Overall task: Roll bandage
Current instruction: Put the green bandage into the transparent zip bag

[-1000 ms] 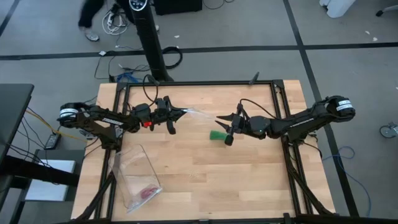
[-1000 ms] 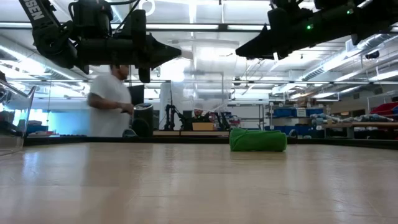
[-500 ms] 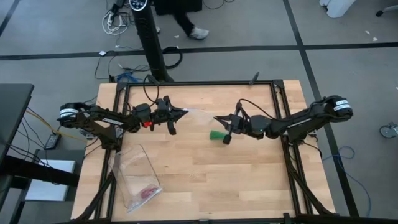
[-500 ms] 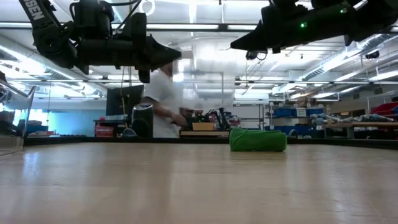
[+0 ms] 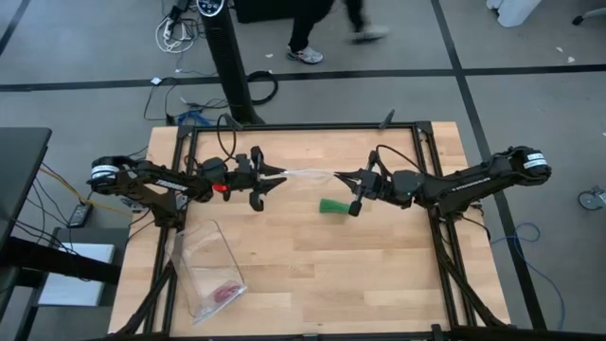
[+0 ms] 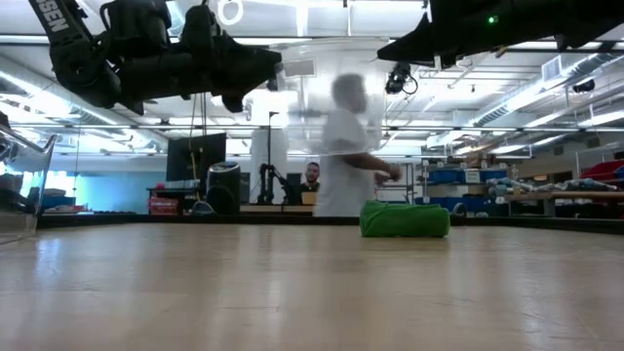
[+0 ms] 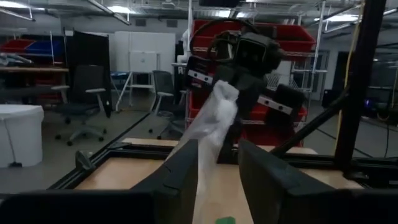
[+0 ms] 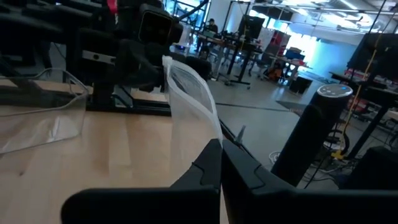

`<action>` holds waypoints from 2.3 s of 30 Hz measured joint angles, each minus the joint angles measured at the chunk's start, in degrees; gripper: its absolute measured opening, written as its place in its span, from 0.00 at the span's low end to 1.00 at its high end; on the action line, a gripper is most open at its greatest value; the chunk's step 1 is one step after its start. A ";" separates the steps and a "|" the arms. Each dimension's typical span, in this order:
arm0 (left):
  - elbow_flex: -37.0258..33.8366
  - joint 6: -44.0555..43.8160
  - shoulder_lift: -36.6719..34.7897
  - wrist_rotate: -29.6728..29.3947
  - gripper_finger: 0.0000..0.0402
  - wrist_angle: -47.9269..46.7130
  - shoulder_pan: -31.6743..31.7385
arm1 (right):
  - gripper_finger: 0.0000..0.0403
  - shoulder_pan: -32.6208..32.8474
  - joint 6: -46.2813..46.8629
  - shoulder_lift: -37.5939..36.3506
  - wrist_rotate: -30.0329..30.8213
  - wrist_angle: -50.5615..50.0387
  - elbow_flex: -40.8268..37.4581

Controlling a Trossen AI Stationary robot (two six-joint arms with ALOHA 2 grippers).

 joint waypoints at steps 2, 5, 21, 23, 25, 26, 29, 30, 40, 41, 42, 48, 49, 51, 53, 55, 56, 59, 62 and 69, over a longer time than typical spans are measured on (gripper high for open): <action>0.00 0.08 0.00 0.16 0.30 0.68 0.00 | 0.00 -0.02 0.35 -0.34 0.00 -0.75 0.00; 0.00 0.13 0.00 0.26 0.29 1.36 0.00 | 0.00 -0.02 0.59 -0.69 0.00 -1.32 0.00; -0.02 0.25 -0.02 1.64 0.02 0.19 0.00 | 0.00 -0.07 1.89 -0.57 -1.34 -1.42 -0.02; 0.33 0.75 -0.04 1.73 0.01 -1.32 0.00 | 0.00 -0.54 2.58 -0.42 -2.96 -1.74 -0.02; 1.43 1.40 -0.04 1.75 0.01 -4.50 -0.07 | 0.00 -1.35 3.61 -0.42 -5.41 -1.99 -0.04; 2.02 1.44 -0.04 1.75 0.01 -6.14 -0.12 | 0.00 -1.72 4.06 -0.42 -6.41 -2.02 -0.04; 4.40 2.46 -0.04 1.84 0.01 -10.71 -0.37 | 0.00 -2.78 4.22 -0.42 -8.84 -1.98 -0.04; 5.10 3.14 -0.04 1.84 0.01 -11.94 -0.54 | 0.00 -3.29 4.49 -0.42 -10.04 -2.02 -0.04; 12.72 7.31 0.03 1.05 0.00 -22.24 -1.68 | 0.00 -7.55 6.10 -0.42 -18.02 -2.02 -0.04; 13.24 7.48 0.03 0.82 0.00 -22.62 -1.68 | 0.00 -7.93 6.30 -0.42 -18.60 -2.02 -0.04; 13.74 7.47 0.03 0.60 0.00 -23.08 -1.68 | 0.00 -8.26 6.47 -0.42 -19.01 -2.03 -0.04; 16.83 7.56 2.83 0.28 0.00 -23.19 -1.73 | 0.00 -9.73 6.53 -0.42 -22.07 -2.09 -0.04; 17.62 7.54 4.07 0.45 0.00 -23.23 -1.80 | 0.00 -9.89 6.56 -0.42 -22.49 -2.31 0.01; 19.13 7.52 6.70 0.66 0.00 -23.36 -1.99 | 0.00 -10.01 6.56 -0.39 -22.91 -3.53 0.48; 20.88 7.52 8.81 1.06 0.00 -23.28 -2.06 | 0.00 -10.01 6.51 -0.35 -22.93 -5.17 1.51; 22.48 7.48 10.35 1.59 0.00 -22.83 -2.08 | 0.00 -10.13 6.45 -0.38 -22.93 -7.03 2.52; 22.97 7.50 10.75 1.83 0.00 -22.94 -2.07 | 0.00 -10.14 6.42 -0.38 -22.94 -7.99 2.90; 23.86 7.54 11.22 2.62 0.00 -22.91 -2.07 | 0.00 -10.40 6.46 -0.38 -22.94 -9.47 3.50; 24.34 7.58 11.22 2.92 0.00 -22.70 -2.07 | 0.00 -10.87 6.49 -0.40 -23.43 -9.53 3.74; 24.37 7.49 11.22 3.11 0.00 -21.60 -2.08 | 0.00 -12.51 6.65 -0.38 -26.12 -9.24 3.74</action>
